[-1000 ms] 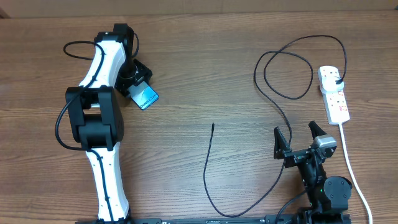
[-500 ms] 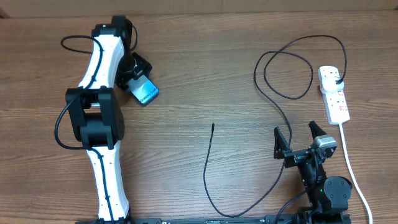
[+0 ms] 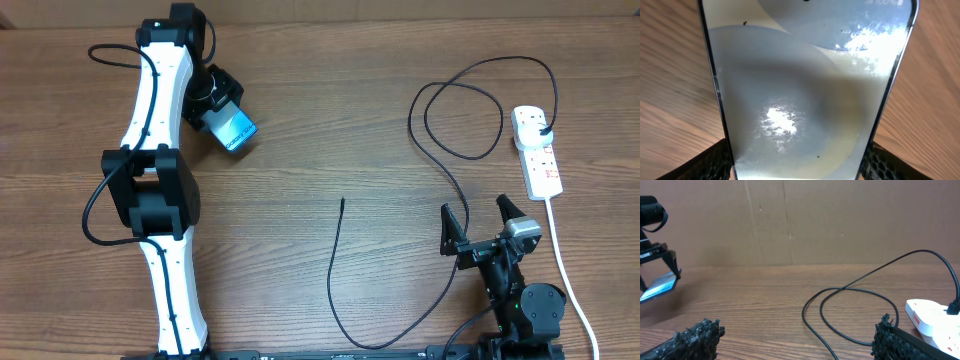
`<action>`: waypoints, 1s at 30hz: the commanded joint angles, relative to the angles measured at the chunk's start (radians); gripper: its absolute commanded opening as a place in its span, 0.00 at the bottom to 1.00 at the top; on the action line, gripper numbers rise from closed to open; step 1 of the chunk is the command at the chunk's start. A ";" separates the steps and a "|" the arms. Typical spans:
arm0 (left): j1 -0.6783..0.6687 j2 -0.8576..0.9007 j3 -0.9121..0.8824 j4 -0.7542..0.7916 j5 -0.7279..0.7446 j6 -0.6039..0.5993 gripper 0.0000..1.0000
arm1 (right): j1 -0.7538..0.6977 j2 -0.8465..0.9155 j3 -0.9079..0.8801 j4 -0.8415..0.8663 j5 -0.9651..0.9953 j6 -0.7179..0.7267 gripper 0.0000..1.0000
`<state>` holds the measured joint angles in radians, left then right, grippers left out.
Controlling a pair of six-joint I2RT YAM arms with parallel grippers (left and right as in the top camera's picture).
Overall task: Plug charger to phone and switch on socket
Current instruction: 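Lift the phone off the table with the left gripper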
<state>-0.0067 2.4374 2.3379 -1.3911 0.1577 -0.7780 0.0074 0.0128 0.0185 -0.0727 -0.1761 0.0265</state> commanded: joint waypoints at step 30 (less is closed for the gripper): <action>-0.007 0.001 0.048 -0.056 0.652 -0.009 0.04 | 0.004 -0.010 -0.011 0.003 0.003 0.000 1.00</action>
<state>-0.0067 2.4378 2.3528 -1.4342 0.7227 -0.7792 0.0071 0.0128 0.0185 -0.0731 -0.1761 0.0261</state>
